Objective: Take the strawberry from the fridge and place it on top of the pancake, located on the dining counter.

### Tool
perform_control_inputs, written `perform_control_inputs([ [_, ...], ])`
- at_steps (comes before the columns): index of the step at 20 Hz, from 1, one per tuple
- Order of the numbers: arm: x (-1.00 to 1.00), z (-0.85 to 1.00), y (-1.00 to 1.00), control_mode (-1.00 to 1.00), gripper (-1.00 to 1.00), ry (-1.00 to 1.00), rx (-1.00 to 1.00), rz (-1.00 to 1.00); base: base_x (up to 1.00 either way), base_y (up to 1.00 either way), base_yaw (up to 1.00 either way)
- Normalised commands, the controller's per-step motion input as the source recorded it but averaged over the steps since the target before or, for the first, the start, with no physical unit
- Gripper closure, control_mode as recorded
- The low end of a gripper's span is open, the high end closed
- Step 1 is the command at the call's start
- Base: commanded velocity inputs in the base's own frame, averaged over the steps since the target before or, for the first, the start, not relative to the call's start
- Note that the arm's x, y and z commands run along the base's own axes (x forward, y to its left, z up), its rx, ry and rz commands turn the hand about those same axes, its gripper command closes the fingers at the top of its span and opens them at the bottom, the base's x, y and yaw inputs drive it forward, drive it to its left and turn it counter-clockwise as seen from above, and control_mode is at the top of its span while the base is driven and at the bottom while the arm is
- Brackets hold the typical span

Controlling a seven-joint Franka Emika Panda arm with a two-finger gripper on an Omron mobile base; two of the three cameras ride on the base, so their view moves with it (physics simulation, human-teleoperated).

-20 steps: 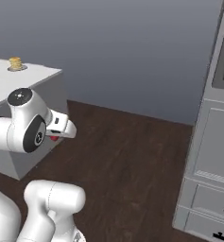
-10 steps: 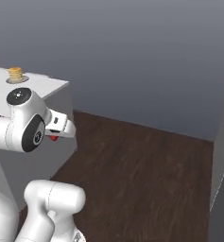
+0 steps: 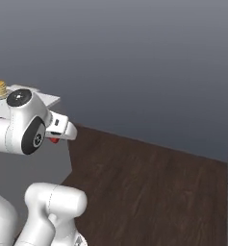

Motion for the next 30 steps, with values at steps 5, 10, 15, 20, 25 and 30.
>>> perform_control_inputs([
  [5, 0.0, 0.0, 0.0, 1.0, 1.0, 0.0, 0.0, 0.0, 1.0, 0.01, 0.04],
  [10, 0.0, 0.0, 0.0, 1.0, 1.0, 0.0, 0.0, 0.0, 1.0, 0.02, 0.01],
  [15, 0.0, 0.0, 0.0, 1.0, 1.0, 0.0, 0.0, 0.0, 1.0, 0.12, 0.0],
  [20, 0.0, 0.0, 0.0, 1.0, 1.0, 0.0, 0.0, 0.0, 1.0, 0.4, 0.04],
  [25, 0.0, 0.0, 0.0, 1.0, 1.0, 0.0, 0.0, 0.0, 1.0, 0.18, 0.12],
  [30, 0.0, 0.0, 0.0, 1.0, 1.0, 0.0, 0.0, 0.0, 0.94, -0.12, 0.37],
])
